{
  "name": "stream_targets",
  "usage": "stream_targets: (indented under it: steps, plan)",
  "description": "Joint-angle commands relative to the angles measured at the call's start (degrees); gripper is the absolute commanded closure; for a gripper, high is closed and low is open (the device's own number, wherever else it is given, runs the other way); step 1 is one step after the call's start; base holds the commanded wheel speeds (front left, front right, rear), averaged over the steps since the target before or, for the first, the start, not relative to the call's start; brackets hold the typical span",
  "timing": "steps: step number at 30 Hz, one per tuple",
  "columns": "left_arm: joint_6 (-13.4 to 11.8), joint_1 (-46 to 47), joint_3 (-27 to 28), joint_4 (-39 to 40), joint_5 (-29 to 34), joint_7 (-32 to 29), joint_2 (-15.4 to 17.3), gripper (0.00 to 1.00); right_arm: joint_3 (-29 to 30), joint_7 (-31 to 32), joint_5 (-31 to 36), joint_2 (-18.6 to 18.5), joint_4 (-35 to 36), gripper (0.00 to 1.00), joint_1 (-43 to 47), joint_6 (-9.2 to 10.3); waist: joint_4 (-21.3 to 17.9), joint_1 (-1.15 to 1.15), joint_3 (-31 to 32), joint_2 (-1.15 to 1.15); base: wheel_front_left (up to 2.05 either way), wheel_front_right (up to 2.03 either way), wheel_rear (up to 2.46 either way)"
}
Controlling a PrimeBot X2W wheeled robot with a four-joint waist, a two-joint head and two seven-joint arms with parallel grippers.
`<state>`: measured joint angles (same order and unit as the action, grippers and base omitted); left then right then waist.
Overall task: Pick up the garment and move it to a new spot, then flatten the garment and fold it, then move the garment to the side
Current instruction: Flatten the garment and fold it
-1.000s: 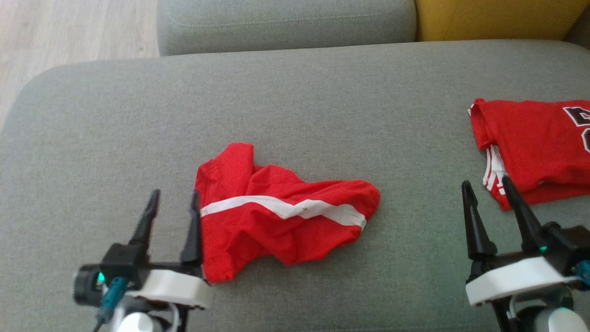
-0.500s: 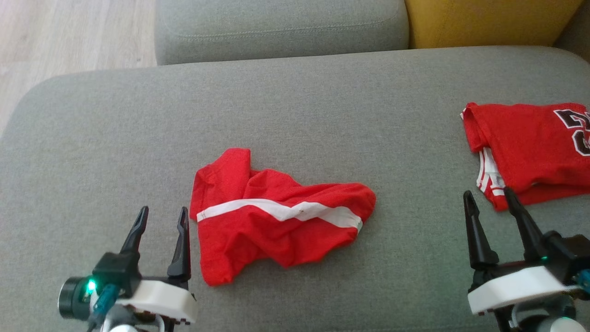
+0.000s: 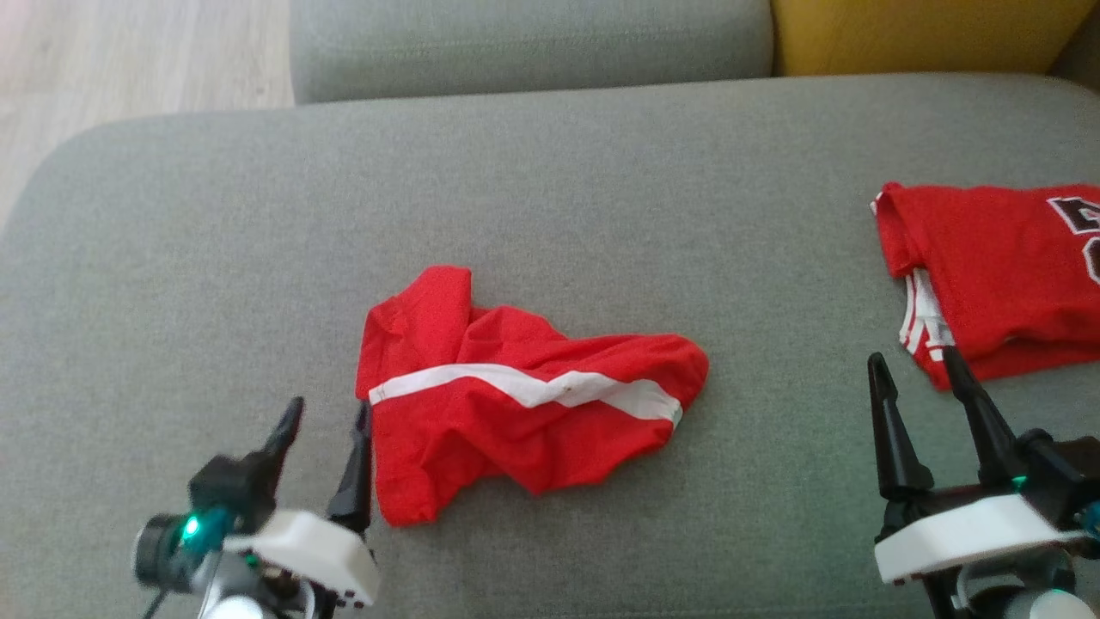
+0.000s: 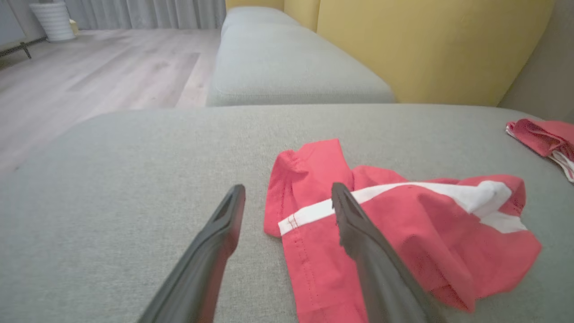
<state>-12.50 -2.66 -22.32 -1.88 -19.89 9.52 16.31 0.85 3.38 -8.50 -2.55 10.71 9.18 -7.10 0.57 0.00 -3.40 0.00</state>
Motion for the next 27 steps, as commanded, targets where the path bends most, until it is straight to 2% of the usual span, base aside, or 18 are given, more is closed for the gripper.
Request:
stream_targets:
  steps: [1,4,5,6,12,19,20,21,22,23,27]
  plan:
    - [1.63,5.51,1.32,-0.34,-1.74,-2.63,0.73,0.00,-1.30,0.06,-0.22,-0.32,2.40,0.00,-2.13,-0.39,0.03,0.00,-1.43,0.00,0.00,0.00,0.00]
    - [3.09,7.84,0.86,-3.21,-2.93,-5.90,0.96,0.00,-1.74,0.02,-0.29,-0.32,2.31,0.00,-2.84,-0.39,-0.18,0.00,-2.60,0.00,0.00,0.00,0.00]
    - [4.93,9.97,0.77,-6.15,-5.19,-8.60,0.51,0.00,-2.19,-0.12,-0.29,-0.32,2.12,0.00,-3.52,-0.39,-0.52,0.00,-3.72,0.00,0.00,0.00,0.00]
    - [4.93,9.97,0.77,-6.15,-5.19,-8.60,0.51,0.00,-2.19,-0.12,-0.29,-0.32,2.12,0.00,-3.52,-0.39,-0.52,0.00,-3.72,0.00,0.00,0.00,0.00]
    - [8.96,14.47,1.33,-13.20,-9.47,-10.79,-0.36,0.00,-2.22,-0.56,-0.60,-0.32,1.23,0.00,-4.64,-0.39,-1.87,0.00,-5.84,0.00,0.00,0.00,0.00]
    - [10.53,16.05,1.07,-17.42,-10.91,-11.03,-0.88,0.00,-1.89,-1.01,-1.04,-0.32,0.49,0.00,-5.08,-0.39,-2.53,0.00,-6.61,0.00,0.00,0.00,0.00]
    - [10.86,16.16,0.96,-17.79,-11.17,-11.13,-1.00,0.08,-1.90,-1.05,-1.11,-0.32,0.44,0.00,-5.18,-0.39,-2.58,0.00,-6.70,0.00,0.00,0.00,0.00]
    - [11.35,16.18,1.05,-18.12,-11.99,-11.32,-1.40,0.38,-1.90,-1.08,-1.18,-0.32,0.38,0.00,-5.27,-0.39,-2.60,0.00,-6.79,0.00,0.00,0.00,0.00]
    - [11.63,16.32,1.11,-18.32,-12.32,-11.21,-1.52,0.61,-1.90,-1.13,-1.22,-0.32,0.31,0.00,-5.39,-0.39,-2.61,0.00,-6.87,0.00,0.00,0.00,0.00]
    - [11.67,16.54,0.95,-18.52,-12.04,-11.05,-1.37,0.98,-1.92,-1.18,-1.22,-0.32,0.26,0.00,-5.51,-0.39,-2.62,0.00,-6.95,0.00,0.00,0.00,0.00]
    - [11.81,17.11,0.79,-19.12,-11.79,-10.21,-1.25,1.00,-1.75,-1.27,-1.23,-0.32,0.06,0.00,-5.79,-0.39,-2.57,0.00,-7.12,0.00,0.00,0.00,0.00]
